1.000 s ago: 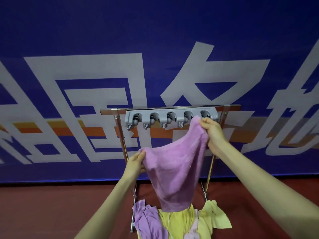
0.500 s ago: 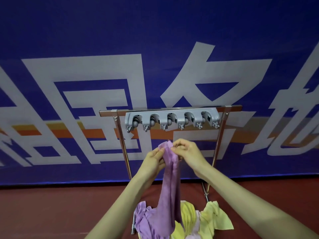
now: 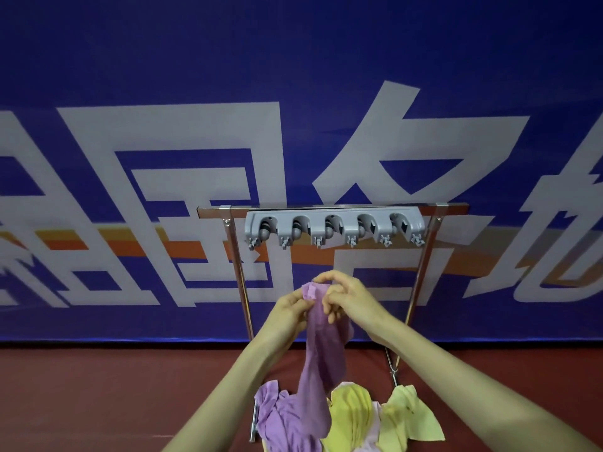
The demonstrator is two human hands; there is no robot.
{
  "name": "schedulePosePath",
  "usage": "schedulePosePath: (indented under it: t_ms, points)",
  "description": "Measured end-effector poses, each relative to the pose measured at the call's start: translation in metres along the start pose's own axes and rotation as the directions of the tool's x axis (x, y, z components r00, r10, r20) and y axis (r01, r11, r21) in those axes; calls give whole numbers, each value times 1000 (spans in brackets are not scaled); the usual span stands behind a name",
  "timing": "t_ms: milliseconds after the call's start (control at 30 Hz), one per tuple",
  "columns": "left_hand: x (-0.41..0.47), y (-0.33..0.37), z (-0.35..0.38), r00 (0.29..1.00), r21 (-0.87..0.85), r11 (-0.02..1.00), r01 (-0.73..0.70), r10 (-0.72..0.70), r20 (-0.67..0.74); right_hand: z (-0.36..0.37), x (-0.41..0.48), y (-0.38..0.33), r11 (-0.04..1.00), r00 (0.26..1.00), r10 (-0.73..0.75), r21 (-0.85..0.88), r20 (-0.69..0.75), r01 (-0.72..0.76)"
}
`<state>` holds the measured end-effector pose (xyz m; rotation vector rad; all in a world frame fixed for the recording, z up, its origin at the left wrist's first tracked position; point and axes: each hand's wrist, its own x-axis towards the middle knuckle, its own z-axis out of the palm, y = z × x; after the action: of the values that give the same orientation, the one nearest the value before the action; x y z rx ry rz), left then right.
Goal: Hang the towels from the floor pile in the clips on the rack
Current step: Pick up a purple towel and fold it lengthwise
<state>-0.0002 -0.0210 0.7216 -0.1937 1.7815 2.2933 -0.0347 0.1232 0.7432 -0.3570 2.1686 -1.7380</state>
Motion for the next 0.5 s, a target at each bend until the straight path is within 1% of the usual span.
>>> schedulePosePath:
  t_ms: [100, 200, 267, 400, 500]
  points:
    - [-1, 2, -2, 1000, 66, 998, -14, 14, -7, -3, 1, 4, 999, 1000, -7, -47, -24, 6]
    - [-3, 8, -4, 998, 129, 990, -58, 62, -26, -8, 4, 12, 976, 997, -48, -216, -65, 33]
    - [-3, 12, -5, 995, 171, 981, -94, 100, -29, -11, 4, 14, 958, 998, -41, -287, -46, 26]
    - [-4, 17, -10, 983, 265, 950, -163, 181, -42, -18, 4, 21, 935, 1000, 3, -356, 15, 3]
    - [-4, 20, -14, 972, 284, 939, -192, 223, -80, -25, 3, 33, 864, 996, 33, -503, 87, 15]
